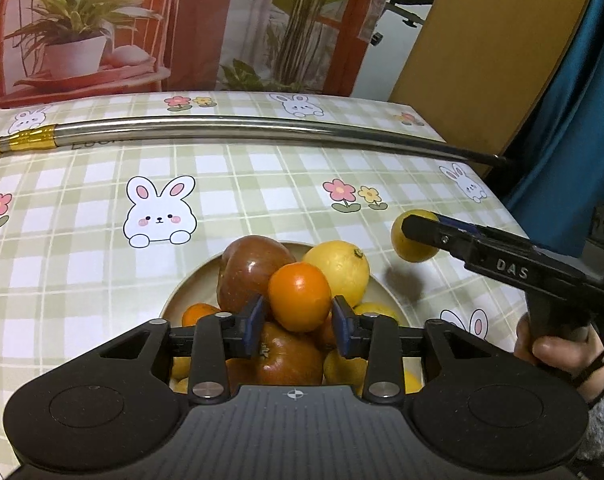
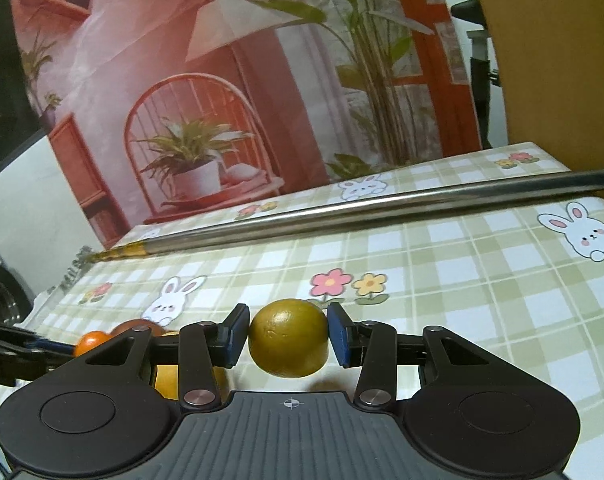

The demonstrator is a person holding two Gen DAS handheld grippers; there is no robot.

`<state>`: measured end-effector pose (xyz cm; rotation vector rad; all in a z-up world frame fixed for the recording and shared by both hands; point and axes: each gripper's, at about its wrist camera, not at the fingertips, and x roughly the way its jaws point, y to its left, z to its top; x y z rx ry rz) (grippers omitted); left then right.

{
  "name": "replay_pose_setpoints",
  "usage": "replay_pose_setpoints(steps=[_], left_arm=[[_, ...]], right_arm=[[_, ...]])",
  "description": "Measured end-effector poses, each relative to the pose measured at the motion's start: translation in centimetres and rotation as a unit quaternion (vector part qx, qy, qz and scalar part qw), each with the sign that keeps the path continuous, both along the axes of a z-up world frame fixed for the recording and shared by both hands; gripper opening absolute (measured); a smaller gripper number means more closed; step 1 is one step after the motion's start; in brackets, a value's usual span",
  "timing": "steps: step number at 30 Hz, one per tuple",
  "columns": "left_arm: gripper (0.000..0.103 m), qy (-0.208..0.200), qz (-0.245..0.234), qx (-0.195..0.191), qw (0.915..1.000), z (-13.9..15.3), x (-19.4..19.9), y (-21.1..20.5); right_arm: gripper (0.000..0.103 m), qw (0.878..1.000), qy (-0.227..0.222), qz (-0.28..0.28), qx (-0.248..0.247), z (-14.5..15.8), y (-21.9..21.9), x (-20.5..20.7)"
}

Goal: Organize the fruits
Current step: 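Carry both fruits onto the plate and open the left tool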

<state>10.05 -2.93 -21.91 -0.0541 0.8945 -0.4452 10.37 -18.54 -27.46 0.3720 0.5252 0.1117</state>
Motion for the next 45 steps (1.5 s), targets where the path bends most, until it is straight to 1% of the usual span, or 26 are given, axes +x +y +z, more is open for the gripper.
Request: replay_pose_setpoints(steps=[3,6,14,20,27,34,42,45], left_arm=[[0.047,-0.004,0.006,-0.001,1.0000,0.3,-0.6,0.3],[0.047,-0.010,0.015,-0.006,0.9998,0.7,-1.1,1.0],[0.047,-0.036,0.069,-0.029,0.9966,2.1,-2.8,3.5],[0.048,-0.045,0.103,-0.030,0.9932,2.6,-4.4,5.6],[0.056,-0.051,0.133,-0.042,0.9890,2.8,-6.1,7.9],[0.056,-0.056,0.140,-0.057,0.9869,2.7,-7.4,9.0],[0.056,-0.050,0.142,-0.062,0.9867,2.2,-7.4,9.2],[0.056,-0.048,0.140,-0.059,0.9872,2.1,-7.2,9.0]], right_arm=[[0.039,1.000,-0.003,0.009,-0.001,0.6,0.7,-0.4],[0.039,1.000,-0.008,0.019,-0.001,1.1,1.4,-0.8],[0.039,0.999,-0.008,0.048,0.004,2.5,3.3,-2.0],[0.039,0.997,-0.008,0.081,-0.008,3.6,5.6,-3.1],[0.039,0.992,-0.009,0.119,-0.028,4.9,8.8,-4.1],[0.039,0.984,0.010,0.168,-0.060,5.3,12.3,-4.6],[0.039,0.975,0.033,0.202,-0.083,4.6,15.0,-4.6],[0.039,0.974,0.045,0.201,-0.094,4.2,15.3,-4.5]])
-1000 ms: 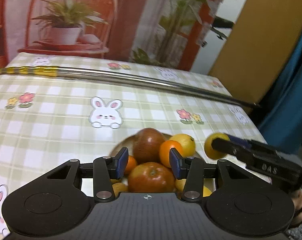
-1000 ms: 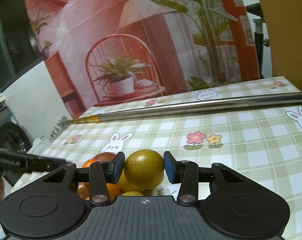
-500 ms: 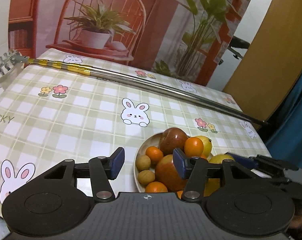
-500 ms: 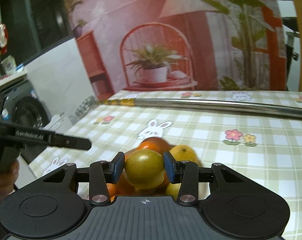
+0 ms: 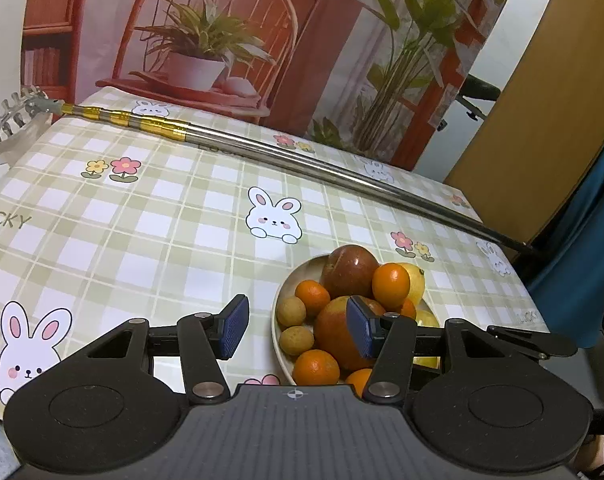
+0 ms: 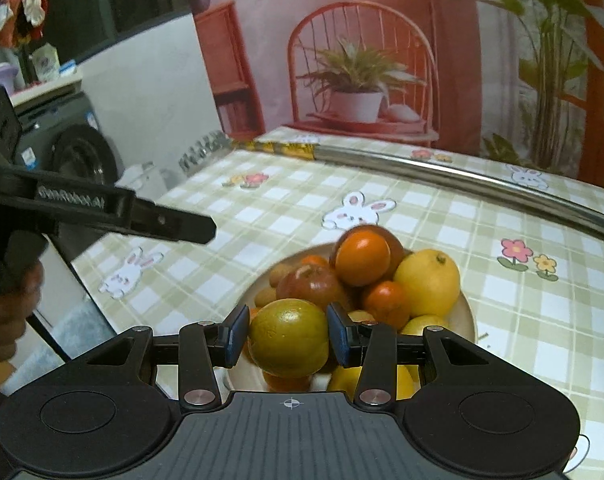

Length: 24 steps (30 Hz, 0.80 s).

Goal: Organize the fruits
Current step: 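Carry both fruits onto the plate and open the left tool, then open the right tool to release the yellow fruit on the plate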

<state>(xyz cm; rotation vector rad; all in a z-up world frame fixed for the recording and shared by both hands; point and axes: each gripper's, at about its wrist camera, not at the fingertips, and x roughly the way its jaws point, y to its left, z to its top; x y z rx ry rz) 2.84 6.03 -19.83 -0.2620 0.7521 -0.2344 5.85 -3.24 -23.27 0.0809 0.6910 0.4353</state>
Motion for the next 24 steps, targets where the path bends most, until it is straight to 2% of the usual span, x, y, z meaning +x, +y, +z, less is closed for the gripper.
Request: replay_pose_setpoints(steps=[8,14,20,24], left_arm=[[0.056,0.010,-0.008,0.010,0.9999,-0.44,0.25,-0.60],[0.056,0.015,-0.012,0.014,0.9997,-0.55,0.55,-0.81],[0.057,0.018,-0.014,0.018,0.9996,-0.60,0.64,-0.93],[0.057,0.018,-0.013,0.017,0.9996,-0.59,0.66,-0.86]], right_arm=[[0.042,1.000,0.005,-0.002,0.006,-0.72,-0.61,0.21],[0.042,1.000,-0.002,0.003,-0.016,-0.56,-0.29,0.12],[0.046,0.999,-0.013,0.000,-0.030,-0.37,-0.41,-0.11],[0.053,0.998,-0.026,-0.007,-0.051,-0.02,-0.29,-0.35]])
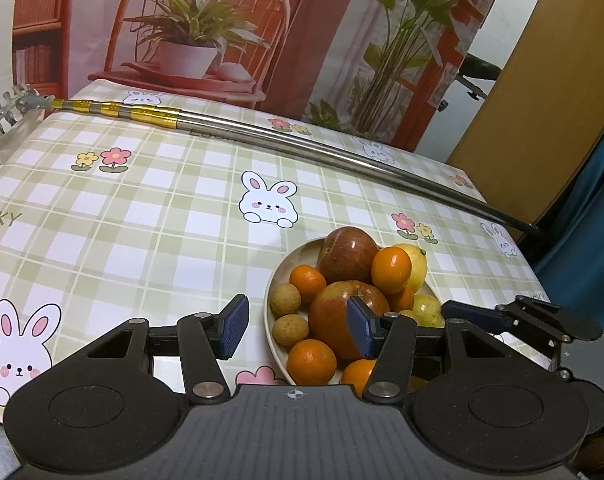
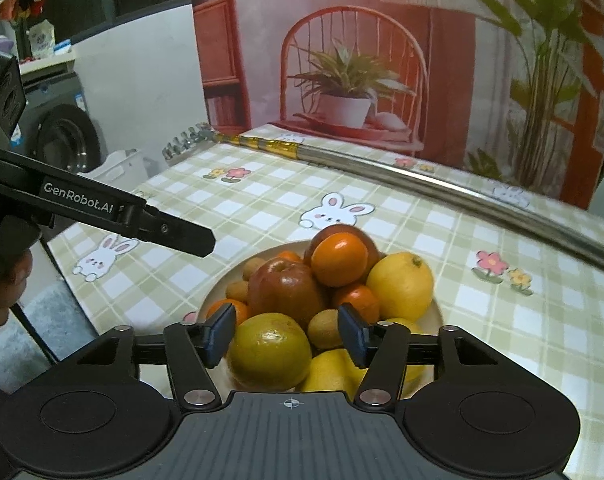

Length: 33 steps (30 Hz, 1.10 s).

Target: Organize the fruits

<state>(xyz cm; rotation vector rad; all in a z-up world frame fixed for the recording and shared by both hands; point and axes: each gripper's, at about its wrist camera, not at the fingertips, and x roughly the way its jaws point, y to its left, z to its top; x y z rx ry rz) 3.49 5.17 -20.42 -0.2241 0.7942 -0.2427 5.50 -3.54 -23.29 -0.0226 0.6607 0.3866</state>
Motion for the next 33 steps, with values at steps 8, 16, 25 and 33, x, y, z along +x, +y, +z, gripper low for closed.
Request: replay_pose_setpoints(steps=[8,16,25,33], left_arm=[[0.057,0.000,-0.002,0.003,1.0000,0.1,-0.1,-0.3],[0.057,0.001,-0.002,0.003,1.0000,-0.1,-0.1,-0.5],[0.057,0.003,-0.003,0.003,1.0000,-0.1,-0.1,-0.5],[0.057,0.004,0.000,0.004,1.0000,-0.2,-0.1,-0.5]], right_arm=[[0.076,1.000,0.014,-0.016,-0.005,-0.2,-0.7,0.0],[0.093,0.999,0.026,-0.031,-0.011,-0.3,-1.0,0.0],[0.101,0.998,0.062,-0.022,-0.015,-1.5,-0.9,0.2],[0.102,0.997,0.064,-0.024,-0.020,-1.7,-1.1,0.3]])
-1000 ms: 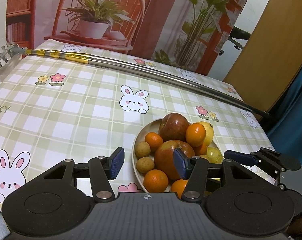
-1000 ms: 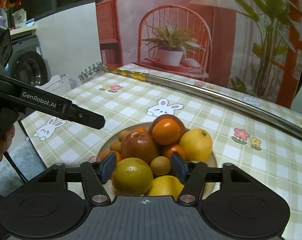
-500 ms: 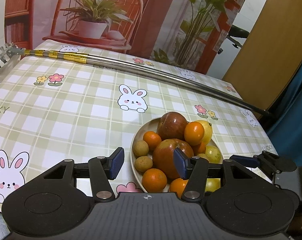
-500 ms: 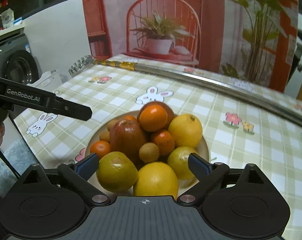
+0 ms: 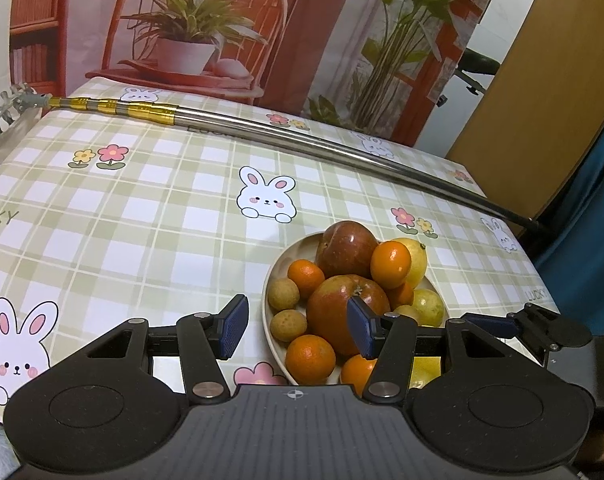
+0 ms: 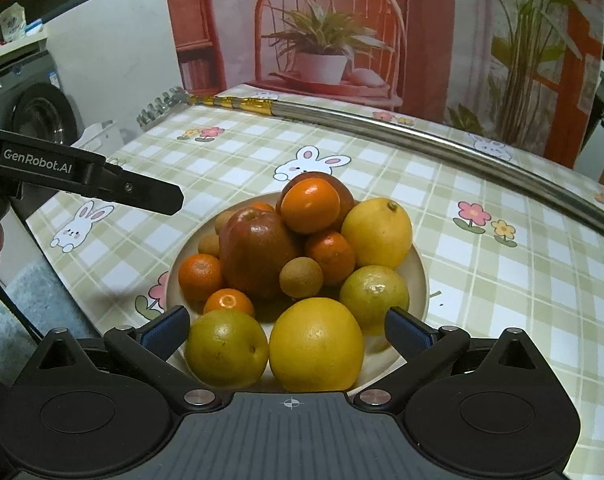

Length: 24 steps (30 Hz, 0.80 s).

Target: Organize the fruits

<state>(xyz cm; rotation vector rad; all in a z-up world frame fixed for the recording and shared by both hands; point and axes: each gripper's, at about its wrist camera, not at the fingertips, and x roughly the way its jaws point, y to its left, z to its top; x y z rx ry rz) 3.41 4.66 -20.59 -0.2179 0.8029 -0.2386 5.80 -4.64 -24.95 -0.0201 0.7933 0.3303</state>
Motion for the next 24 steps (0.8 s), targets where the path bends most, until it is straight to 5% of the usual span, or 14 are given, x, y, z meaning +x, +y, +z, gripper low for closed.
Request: replay_pose_setpoints(steps=[11,18,24], left_arm=[[0.064,-0.036,0.012,0.027,0.9989,2.1,0.0,0.3],[0.098,-0.118,-0.002,0.067,0.9908,6.9,-0.7,-0.1],[0.103,-0.176,-0.009,0.085,0.9807,11.3,-1.5,-0.9]], right_arm=[[0.101,0.998,-0.041,-0.018,0.038,2.7,-1.4,0.0],[0.102,0.990,-0.085,-0.085,0.076,6.9,-5.3,0.4],[0.103,0.981,-0.125,-0.130,0.074,11.3,-7.3,-0.1]])
